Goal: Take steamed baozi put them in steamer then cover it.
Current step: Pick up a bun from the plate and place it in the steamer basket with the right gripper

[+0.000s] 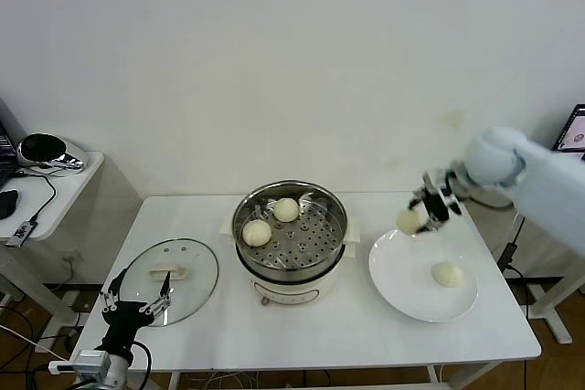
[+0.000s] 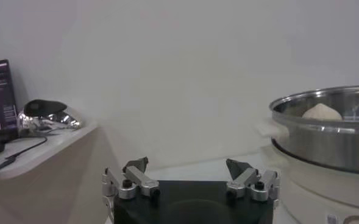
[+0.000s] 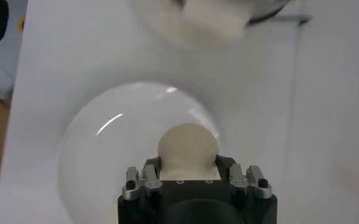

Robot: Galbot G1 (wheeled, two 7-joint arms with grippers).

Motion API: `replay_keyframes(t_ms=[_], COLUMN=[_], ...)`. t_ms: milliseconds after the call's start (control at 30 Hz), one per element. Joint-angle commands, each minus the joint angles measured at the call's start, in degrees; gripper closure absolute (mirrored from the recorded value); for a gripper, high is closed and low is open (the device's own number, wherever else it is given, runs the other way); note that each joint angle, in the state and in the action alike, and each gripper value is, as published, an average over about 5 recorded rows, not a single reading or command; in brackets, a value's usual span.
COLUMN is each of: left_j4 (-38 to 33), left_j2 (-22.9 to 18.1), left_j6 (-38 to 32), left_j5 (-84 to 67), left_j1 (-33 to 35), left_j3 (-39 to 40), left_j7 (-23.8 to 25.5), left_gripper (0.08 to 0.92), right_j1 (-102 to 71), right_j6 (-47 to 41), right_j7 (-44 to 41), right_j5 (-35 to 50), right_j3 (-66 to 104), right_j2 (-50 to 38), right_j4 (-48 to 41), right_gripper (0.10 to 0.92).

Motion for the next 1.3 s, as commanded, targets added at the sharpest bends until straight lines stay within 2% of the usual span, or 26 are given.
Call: replay_keyframes(t_ms=[33,233,467,767,1300], left_j4=[-0.01,-0.12,-0.82,-1.25,-0.77], left_j2=[0.24,-0.04,-0.79,-1.54,-1.93], left_j6=[0.05,0.09,0.18,0.09,-0.14], left_j5=[-0.24,-0.25,-0.38,-0.69,-0.74], left_j1=[-0.17,-0.36,-0.29,0.07,0.13], left_j3=[-0.49,-0.92,-1.5,-2.1,-1.99], left_j7=[-0.05,-0.09,-0.17,-0.2,-0.17], left_gripper=[0.177,0.177,0.177,0.177,0.177], right_j1=[15.97,13.39,9.42,3.39,-0.89], right_j6=[3.54,11.66,21.9,30.3,34.08], right_j7=[0.37,3.8,3.95,6.27,7.78], right_j5=[11.58,14.3,1.97,-11.07,-15.28], right_j3=[-9.69,-13.74,-16.29,-17.21,-16.6], right_j2=[14.48,24.4,31.21,31.54,31.2], right_j4=[0.37,-0.57,-3.34,-6.21,-6.43], right_gripper=[0.448,0.445,0.44,0.438,0.431])
